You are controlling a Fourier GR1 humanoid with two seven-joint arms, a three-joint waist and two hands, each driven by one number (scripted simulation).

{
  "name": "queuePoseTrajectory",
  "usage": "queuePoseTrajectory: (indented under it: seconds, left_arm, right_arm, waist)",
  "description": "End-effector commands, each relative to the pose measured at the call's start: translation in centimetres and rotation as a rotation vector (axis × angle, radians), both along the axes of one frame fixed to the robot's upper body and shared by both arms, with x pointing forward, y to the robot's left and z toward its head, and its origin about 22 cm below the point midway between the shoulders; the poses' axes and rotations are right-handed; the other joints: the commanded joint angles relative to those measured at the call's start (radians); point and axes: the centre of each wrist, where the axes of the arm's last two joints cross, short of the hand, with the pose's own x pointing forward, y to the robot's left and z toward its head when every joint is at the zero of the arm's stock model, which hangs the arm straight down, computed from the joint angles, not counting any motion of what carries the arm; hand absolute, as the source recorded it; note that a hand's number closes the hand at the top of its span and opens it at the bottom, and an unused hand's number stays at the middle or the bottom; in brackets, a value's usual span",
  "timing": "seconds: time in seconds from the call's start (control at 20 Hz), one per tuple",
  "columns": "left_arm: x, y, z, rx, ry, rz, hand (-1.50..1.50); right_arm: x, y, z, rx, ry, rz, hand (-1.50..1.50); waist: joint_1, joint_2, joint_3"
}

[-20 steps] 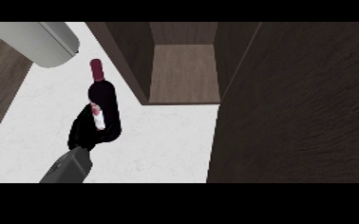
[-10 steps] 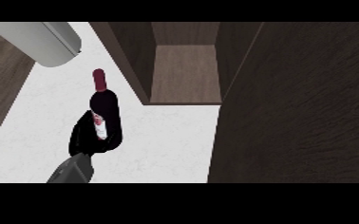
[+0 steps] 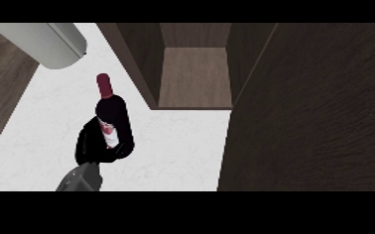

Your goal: Pick up the wine, place it into the cabinet and close the cabinet

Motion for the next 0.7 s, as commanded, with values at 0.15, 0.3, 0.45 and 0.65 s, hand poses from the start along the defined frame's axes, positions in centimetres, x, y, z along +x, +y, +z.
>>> queuePoseTrajectory:
  seconds: [0.15, 0.3, 0.45, 0.65]
  left_arm:
    - [0.6, -2.6, 2.4, 0.032, -0.074, -0.109, 1.5]
    - [0.5, -6.3, 3.4, 0.027, -0.081, -0.151, 1.5]
    - [-1.2, -8.4, 5.0, 0.007, -0.05, -0.193, 1.5]
    - [-1.2, -11.7, 7.1, 0.013, -0.04, -0.166, 1.5]
  right_arm:
    - [-0.4, 0.7, 0.7, 0.021, -0.009, 0.048, -1.5]
    - [-1.3, 0.6, -0.1, 0.037, 0.002, 0.05, -1.5]
    - [-0.3, 0.1, 0.1, 0.026, 0.006, 0.036, -1.5]
    - [0.0, -1.3, -0.2, 0.027, -0.005, 0.028, -1.5]
  waist:
    - [0.001, 0.0, 0.0]
    - [-0.003, -0.001, 0.0]
    - [0.001, -0.002, 0.0]
    - [-0.005, 0.001, 0.0]
